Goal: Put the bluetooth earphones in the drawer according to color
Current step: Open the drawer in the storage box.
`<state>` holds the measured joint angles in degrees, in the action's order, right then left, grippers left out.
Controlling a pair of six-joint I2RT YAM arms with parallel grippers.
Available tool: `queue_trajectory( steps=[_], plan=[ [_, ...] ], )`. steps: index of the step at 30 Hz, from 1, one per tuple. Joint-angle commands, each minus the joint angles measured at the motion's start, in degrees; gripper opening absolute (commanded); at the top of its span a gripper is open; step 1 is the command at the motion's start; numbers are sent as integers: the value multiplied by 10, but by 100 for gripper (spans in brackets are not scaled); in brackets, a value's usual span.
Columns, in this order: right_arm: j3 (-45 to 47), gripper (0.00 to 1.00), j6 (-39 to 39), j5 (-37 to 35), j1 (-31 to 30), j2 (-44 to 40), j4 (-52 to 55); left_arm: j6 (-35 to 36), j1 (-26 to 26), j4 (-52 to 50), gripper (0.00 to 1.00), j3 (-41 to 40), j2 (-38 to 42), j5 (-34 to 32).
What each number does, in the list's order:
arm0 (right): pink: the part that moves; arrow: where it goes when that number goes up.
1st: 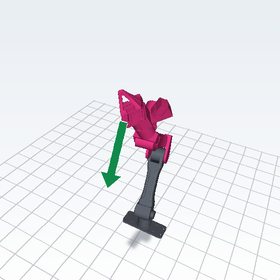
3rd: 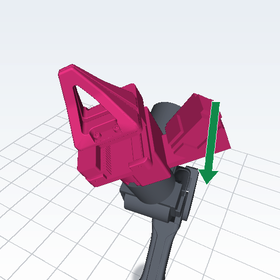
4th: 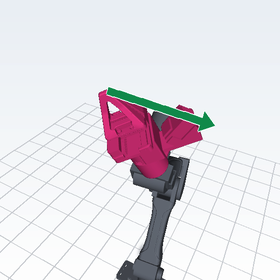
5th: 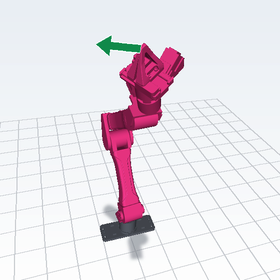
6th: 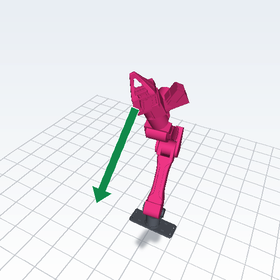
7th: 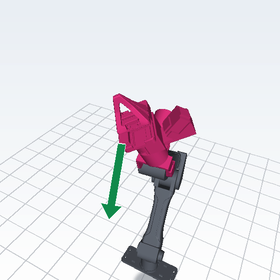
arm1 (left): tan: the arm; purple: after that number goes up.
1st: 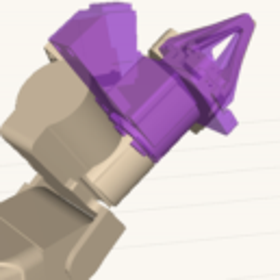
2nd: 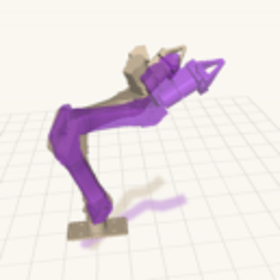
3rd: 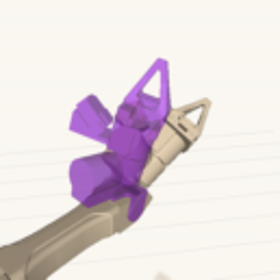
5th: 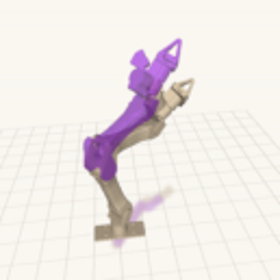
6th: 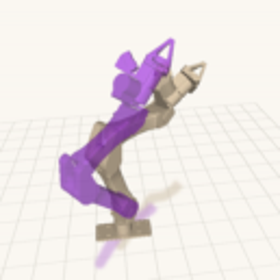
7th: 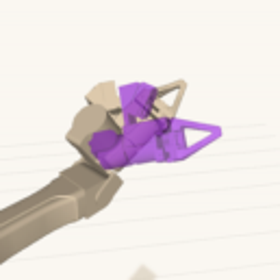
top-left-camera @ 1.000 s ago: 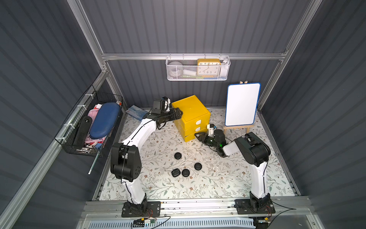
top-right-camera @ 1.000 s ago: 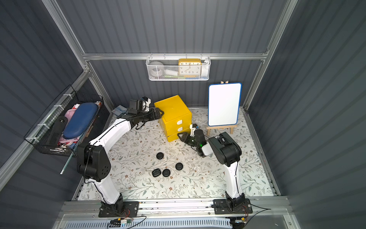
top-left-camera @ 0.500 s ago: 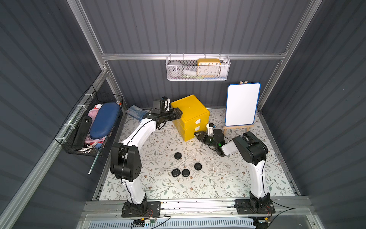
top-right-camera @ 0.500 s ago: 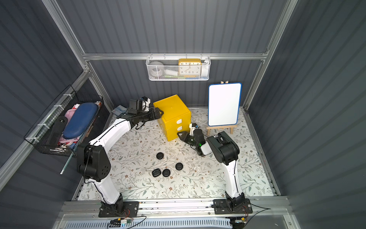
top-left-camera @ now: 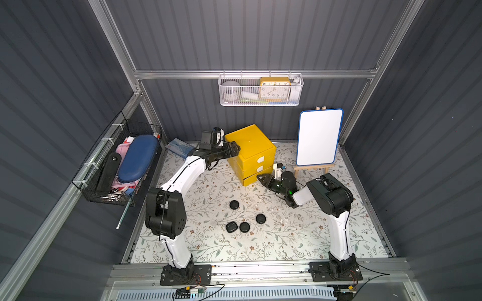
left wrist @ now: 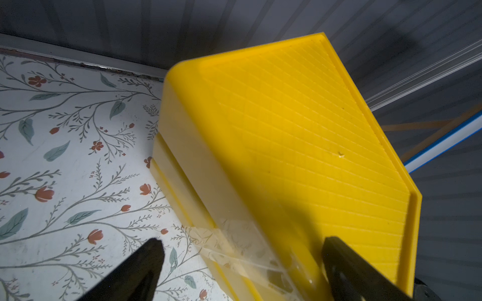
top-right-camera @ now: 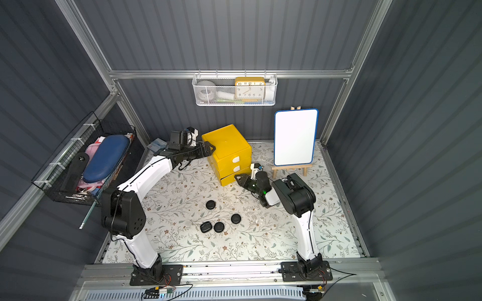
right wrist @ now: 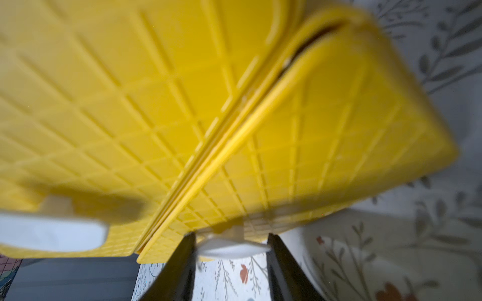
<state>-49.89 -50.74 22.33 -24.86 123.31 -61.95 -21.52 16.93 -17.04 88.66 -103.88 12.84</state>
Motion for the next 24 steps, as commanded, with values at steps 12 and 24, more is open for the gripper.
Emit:
queue_trajectory(
  steps=[12,24],
  plan=[
    [157,39,23,-44,0,-89,-40,18,1,-51,99,-12,-20,-10],
    [280,38,18,-57,-1,-134,-70,16,1,-47,99,-16,-20,-15]
  ],
)
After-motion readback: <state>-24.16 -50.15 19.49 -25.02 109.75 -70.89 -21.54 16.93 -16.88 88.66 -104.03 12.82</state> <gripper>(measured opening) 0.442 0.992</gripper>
